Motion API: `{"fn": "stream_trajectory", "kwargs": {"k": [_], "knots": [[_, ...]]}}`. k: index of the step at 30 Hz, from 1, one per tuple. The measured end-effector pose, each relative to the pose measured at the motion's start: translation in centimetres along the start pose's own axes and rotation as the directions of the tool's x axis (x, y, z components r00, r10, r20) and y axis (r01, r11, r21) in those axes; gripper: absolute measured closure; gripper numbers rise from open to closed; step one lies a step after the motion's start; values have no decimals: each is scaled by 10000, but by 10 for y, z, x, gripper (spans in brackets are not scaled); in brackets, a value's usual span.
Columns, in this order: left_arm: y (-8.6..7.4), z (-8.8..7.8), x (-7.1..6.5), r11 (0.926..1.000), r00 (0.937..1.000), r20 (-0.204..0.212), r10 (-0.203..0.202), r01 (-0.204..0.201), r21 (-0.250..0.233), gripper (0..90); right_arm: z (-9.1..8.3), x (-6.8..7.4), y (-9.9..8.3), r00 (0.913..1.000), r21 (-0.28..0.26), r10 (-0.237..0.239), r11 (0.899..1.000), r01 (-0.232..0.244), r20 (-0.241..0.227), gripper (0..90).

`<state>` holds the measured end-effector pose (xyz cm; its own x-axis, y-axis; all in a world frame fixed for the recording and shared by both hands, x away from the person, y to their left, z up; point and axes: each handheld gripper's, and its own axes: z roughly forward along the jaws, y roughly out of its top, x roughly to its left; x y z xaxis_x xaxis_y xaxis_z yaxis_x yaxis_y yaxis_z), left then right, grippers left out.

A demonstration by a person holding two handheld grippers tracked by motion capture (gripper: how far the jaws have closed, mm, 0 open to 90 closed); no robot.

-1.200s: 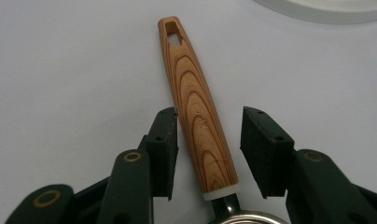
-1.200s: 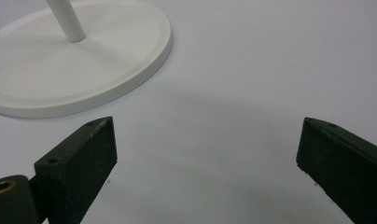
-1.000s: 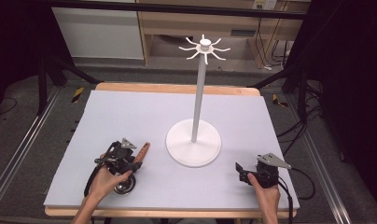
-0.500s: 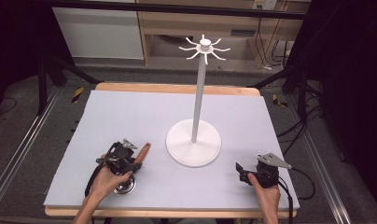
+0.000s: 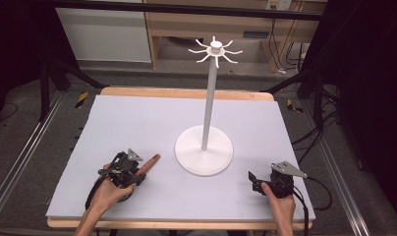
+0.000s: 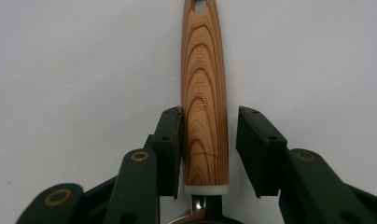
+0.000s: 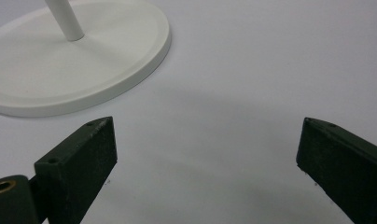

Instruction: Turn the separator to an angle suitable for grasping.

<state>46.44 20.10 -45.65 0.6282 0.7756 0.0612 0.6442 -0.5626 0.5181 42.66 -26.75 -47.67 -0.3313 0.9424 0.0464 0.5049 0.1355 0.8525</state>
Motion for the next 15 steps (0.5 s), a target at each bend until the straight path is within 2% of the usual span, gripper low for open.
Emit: {"fn": "stream_trajectory", "kwargs": {"k": [7,9,15], "knots": [[10,-3,1,9997,10000,-71,64,-66,-252,560,0,0,0,10000,1,2,10000,-2,-19,56],[16,-3,0,9991,9997,20,261,-260,-326,557,0,0,0,10000,22,37,10000,-37,-40,56],[27,2,2,9994,9995,-2,315,-315,-131,573,-1,-1,0,9999,35,94,10000,-93,-83,56]]}}
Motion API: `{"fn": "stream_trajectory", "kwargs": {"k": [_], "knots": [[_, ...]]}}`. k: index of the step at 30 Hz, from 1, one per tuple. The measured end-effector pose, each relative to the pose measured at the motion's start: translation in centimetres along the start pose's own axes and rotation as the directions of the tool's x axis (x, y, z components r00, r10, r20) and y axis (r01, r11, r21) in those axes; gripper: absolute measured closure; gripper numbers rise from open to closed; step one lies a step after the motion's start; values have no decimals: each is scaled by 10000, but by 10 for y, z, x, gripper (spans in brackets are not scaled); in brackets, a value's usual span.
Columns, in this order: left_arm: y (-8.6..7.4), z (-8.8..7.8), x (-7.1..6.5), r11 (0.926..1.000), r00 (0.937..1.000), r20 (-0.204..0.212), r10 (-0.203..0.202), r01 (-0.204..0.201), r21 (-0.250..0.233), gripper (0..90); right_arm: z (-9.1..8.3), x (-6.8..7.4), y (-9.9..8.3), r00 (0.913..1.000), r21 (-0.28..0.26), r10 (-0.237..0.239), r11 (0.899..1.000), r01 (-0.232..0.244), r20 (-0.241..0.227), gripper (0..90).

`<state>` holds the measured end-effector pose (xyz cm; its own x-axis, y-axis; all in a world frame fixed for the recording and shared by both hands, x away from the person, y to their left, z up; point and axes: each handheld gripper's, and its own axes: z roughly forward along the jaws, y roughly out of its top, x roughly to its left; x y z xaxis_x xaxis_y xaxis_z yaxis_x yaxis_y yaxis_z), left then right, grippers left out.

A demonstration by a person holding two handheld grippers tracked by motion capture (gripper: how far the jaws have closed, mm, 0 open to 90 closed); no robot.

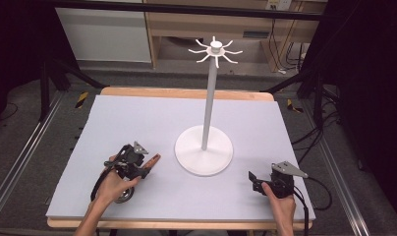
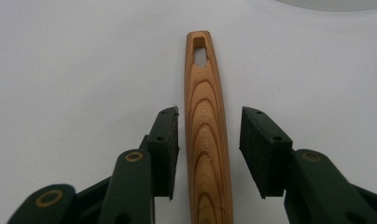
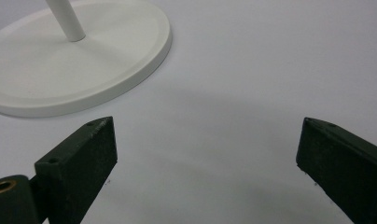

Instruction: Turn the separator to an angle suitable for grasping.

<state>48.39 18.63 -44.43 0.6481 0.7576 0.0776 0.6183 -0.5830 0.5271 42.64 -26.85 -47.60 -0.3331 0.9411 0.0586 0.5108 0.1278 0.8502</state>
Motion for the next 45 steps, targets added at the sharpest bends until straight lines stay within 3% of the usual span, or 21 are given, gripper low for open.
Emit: {"fn": "stream_trajectory", "kwargs": {"k": [12,45], "knots": [[6,15,3,9972,9995,237,198,-215,710,647,1,-1,-1,10000,119,-33,9999,33,-13,55],[12,17,8,9933,9984,562,-65,0,1159,673,2,-3,0,9999,220,57,9997,-55,-110,56]]}}
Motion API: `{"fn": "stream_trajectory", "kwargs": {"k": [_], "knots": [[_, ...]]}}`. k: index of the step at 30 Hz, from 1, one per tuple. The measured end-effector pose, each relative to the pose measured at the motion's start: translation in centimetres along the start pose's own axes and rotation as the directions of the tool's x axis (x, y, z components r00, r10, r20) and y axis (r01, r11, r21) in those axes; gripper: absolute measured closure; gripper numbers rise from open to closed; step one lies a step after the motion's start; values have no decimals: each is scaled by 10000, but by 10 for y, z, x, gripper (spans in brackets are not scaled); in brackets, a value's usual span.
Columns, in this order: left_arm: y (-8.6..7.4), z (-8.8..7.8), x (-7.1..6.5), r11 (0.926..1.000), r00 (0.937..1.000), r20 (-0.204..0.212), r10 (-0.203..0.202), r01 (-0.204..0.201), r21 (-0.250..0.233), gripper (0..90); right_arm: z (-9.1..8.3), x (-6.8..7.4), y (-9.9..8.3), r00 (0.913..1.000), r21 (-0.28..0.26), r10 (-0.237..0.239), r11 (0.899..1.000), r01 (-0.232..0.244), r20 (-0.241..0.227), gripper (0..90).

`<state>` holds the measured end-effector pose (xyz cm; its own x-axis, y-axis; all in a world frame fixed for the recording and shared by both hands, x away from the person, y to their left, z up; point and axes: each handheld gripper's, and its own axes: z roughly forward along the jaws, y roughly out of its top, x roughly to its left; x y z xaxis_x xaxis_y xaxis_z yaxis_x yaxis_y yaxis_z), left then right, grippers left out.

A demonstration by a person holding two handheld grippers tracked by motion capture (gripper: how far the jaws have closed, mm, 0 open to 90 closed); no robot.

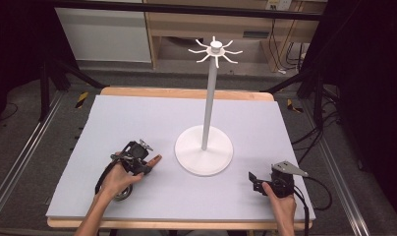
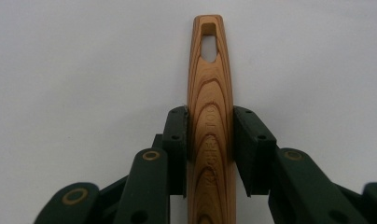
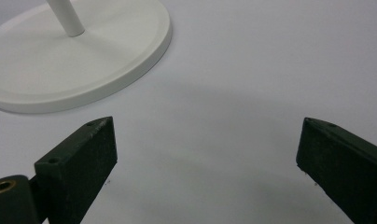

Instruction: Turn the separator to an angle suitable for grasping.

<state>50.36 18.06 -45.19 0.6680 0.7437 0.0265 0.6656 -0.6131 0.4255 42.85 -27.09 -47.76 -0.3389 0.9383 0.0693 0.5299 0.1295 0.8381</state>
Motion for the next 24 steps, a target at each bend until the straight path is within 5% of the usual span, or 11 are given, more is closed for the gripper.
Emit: {"fn": "stream_trajectory", "kwargs": {"k": [11,24], "knots": [[-7,-18,0,9963,10000,18,-89,90,-857,675,0,-1,0,10000,4,64,10000,-64,-9,56],[-15,-47,-3,9742,9993,141,-359,381,-2224,676,-1,0,0,9999,-39,117,9999,-117,-34,56]]}}
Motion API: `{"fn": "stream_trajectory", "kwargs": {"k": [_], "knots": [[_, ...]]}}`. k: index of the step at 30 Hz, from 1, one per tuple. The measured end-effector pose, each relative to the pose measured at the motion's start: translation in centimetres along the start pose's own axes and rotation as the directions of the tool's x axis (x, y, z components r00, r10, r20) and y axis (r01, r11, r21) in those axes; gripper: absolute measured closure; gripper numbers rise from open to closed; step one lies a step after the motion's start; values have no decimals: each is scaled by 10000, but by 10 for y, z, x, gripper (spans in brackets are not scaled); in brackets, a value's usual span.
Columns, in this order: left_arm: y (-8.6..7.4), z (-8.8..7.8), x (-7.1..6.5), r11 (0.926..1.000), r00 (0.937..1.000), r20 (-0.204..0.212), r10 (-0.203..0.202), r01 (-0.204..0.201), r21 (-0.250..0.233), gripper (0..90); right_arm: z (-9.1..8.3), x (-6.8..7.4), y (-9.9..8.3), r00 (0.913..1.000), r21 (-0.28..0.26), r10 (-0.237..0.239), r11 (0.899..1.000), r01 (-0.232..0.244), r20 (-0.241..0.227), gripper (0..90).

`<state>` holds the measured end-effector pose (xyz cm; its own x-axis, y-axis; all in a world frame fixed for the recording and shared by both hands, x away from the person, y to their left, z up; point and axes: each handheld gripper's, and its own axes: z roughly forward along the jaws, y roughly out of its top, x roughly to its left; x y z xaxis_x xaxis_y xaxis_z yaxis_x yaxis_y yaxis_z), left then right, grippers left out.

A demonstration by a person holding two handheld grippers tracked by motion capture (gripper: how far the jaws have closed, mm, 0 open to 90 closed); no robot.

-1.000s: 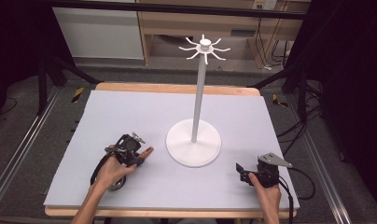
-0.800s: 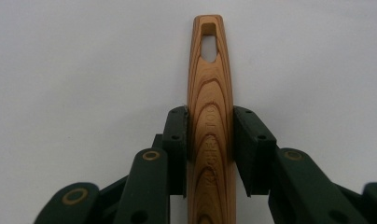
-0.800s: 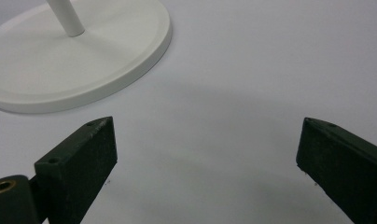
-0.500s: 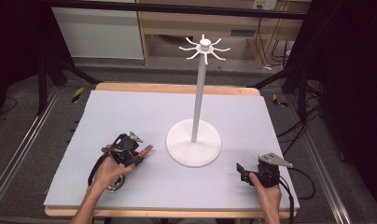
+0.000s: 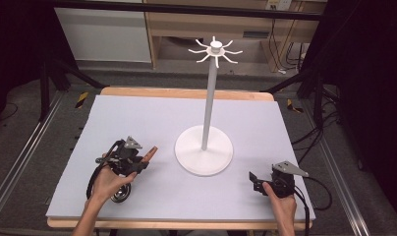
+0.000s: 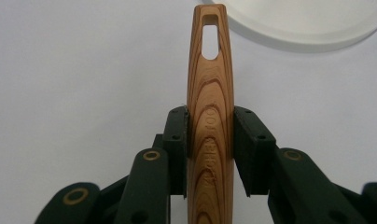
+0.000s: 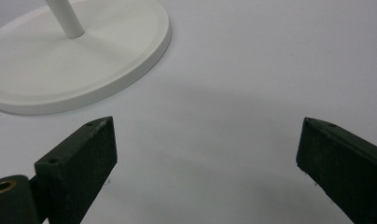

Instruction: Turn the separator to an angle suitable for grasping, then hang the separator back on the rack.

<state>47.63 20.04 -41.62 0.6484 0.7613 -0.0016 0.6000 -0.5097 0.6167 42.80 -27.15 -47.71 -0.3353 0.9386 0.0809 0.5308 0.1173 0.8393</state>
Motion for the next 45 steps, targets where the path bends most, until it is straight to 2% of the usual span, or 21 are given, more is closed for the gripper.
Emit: {"fn": "stream_trajectory", "kwargs": {"k": [6,11,12,14,17,18,19,21,24,25,30,34,35,37,39,40,41,43,44,45], "knots": [[4,-16,-2,9977,10000,-43,60,-62,-676,677,0,0,0,10000,-20,3,10000,-3,7,56],[7,-31,-8,9839,9998,58,-168,175,-1779,676,-1,0,0,10000,-97,42,9999,-42,34,56],[7,-31,-8,9839,9998,58,-168,175,-1779,676,-1,0,0,10000,-97,42,9999,-42,34,56],[8,-39,-10,9712,9997,56,-248,254,-2370,676,-1,0,0,10000,-96,63,9999,-63,23,56],[9,-45,-11,9570,9994,138,-304,331,-2883,676,-1,0,0,10000,-78,82,9999,-82,3,56],[9,-45,-11,9570,9994,138,-304,331,-2883,676,-1,0,0,10000,-78,82,9999,-82,3,56],[10,-50,-13,9455,9992,227,-330,386,-3235,676,-1,0,0,10000,-94,42,9999,-42,37,56],[12,-54,-15,9374,9991,241,-336,398,-3459,676,-2,0,0,10000,-131,43,9999,-43,21,56],[14,-58,-17,9332,9992,272,-300,378,-3573,676,-2,0,0,10000,-153,28,9999,-28,5,55],[17,-61,-19,9248,9991,250,-347,416,-3781,676,-2,0,0,10000,-136,42,9999,-42,1,56],[23,-73,-25,9003,9993,217,-295,360,-4337,676,-2,1,0,10000,-148,-2,9999,2,17,56],[30,-82,-29,8822,9995,248,-216,307,-4698,675,-2,0,0,10000,-143,26,9999,-26,-4,55],[32,-84,-30,8796,9996,233,-170,260,-4750,676,-2,0,0,10000,-156,24,9999,-24,8,54],[36,-88,-32,8688,9996,225,-157,248,-4945,676,-2,0,0,10000,-170,33,9998,-33,40,50],[39,-91,-33,8624,9997,221,-115,211,-5059,676,-2,0,0,10000,-208,16,9998,-15,63,50],[39,-91,-33,8624,9997,221,-115,211,-5059,675,-2,0,0,10000,-208,16,9998,-15,63,50],[42,-95,-36,8518,9998,172,-99,174,-5236,676,-2,0,0,10000,-203,24,9998,-23,20,51],[45,-99,-38,8461,10000,63,-62,86,-5329,675,-1,0,0,10000,-201,-41,9998,41,17,52],[45,-99,-38,8461,10000,63,-62,86,-5329,675,-1,0,0,10000,-201,-41,9998,41,17,52],[48,-104,-39,8369,10000,17,-81,77,-5474,675,-1,1,1,10000,-180,-70,9998,70,-8,52]]}}
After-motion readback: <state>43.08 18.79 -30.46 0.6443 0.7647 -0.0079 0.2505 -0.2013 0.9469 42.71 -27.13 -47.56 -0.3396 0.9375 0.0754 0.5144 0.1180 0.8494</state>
